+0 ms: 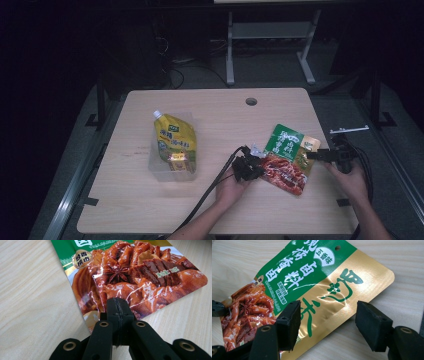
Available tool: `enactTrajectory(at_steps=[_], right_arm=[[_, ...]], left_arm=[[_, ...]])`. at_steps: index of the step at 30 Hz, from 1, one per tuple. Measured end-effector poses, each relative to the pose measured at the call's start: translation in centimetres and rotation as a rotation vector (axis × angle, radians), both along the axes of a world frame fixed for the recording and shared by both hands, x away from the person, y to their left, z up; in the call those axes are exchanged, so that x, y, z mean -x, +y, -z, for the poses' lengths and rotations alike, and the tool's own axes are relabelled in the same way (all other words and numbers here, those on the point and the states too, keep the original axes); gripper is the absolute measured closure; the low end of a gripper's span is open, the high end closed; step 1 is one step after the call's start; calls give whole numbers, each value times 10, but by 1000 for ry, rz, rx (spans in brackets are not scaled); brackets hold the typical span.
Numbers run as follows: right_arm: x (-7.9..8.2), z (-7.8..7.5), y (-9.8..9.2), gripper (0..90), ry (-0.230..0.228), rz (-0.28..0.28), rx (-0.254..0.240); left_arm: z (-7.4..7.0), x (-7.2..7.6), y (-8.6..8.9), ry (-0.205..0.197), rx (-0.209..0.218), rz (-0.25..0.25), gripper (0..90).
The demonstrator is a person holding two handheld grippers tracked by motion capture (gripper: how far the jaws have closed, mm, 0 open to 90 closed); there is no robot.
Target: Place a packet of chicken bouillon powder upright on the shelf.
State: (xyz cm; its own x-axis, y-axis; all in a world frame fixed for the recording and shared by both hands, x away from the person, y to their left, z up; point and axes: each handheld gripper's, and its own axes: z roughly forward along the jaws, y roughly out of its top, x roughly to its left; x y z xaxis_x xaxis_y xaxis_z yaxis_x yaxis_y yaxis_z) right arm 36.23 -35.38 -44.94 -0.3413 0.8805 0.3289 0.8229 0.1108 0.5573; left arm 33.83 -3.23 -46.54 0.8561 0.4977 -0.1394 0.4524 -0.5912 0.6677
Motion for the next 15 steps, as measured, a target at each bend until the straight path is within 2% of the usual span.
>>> enactTrajectory(at_steps=[3, 11, 15], right_arm=[[-1, 1, -1, 370, 3, 5, -9], [-3, 7, -6, 389, 27, 28, -24], [-3, 11, -10, 404, 56, 51, -42]], left_arm=[[0, 0, -1, -2, -13, 4, 894], [0, 1, -1, -8, -14, 4, 893], [1, 0, -1, -6, -13, 5, 894]])
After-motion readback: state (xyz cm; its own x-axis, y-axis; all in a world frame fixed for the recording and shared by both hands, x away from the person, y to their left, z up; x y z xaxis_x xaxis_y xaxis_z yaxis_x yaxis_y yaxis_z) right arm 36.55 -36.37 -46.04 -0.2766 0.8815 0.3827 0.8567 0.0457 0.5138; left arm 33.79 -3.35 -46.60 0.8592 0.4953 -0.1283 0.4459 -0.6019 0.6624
